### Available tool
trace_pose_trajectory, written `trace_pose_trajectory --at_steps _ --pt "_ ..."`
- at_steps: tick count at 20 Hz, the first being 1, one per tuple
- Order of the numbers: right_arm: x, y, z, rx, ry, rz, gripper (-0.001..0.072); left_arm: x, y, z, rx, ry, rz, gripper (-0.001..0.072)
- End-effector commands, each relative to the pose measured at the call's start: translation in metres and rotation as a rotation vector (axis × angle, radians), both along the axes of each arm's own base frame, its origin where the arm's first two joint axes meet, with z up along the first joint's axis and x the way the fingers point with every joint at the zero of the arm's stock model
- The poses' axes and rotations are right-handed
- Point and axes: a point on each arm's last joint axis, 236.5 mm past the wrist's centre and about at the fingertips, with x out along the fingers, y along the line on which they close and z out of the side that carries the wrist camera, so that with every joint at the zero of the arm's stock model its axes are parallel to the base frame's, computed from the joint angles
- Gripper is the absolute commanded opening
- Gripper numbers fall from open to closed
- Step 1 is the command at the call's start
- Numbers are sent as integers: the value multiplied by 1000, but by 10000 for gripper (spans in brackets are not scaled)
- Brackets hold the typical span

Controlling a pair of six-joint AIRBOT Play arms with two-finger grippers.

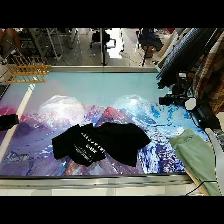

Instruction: Fold the clothes and pants, and hang the long-sleeved shirts on hangers.

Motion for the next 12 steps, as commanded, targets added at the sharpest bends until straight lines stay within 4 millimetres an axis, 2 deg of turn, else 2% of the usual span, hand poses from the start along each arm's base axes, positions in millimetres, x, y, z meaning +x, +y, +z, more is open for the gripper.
trace_pose_trajectory --at_steps 1,2,3,4,5,6,7,10,11,12 --pt "2 17 7 150 -12 -27 14 6 -4 -12 -69 8 72 5" --pt "-7 35 7 304 40 -57 14 6 -14 -19 -104 20 38 43" --pt "-11 44 8 353 60 -52 15 10 -31 -24 -140 13 -52 251" --pt "-14 51 7 376 79 -42 15 11 -51 -30 -198 7 -131 558" --pt "-24 58 -3 368 139 -15 54 10 -72 -40 -275 10 -176 688" --pt "-43 62 -19 338 236 24 299 4 -87 -52 -333 27 -204 688" --pt "-69 75 -38 354 369 72 698 -4 -99 -70 -383 56 -222 688" --pt "-169 121 -82 422 714 355 690 -36 -112 -129 -446 157 -188 688" --pt "-194 132 -94 493 795 367 629 -44 -113 -143 -454 178 -174 688" --pt "-212 143 -104 554 838 384 520 -51 -114 -155 -456 193 -168 688"
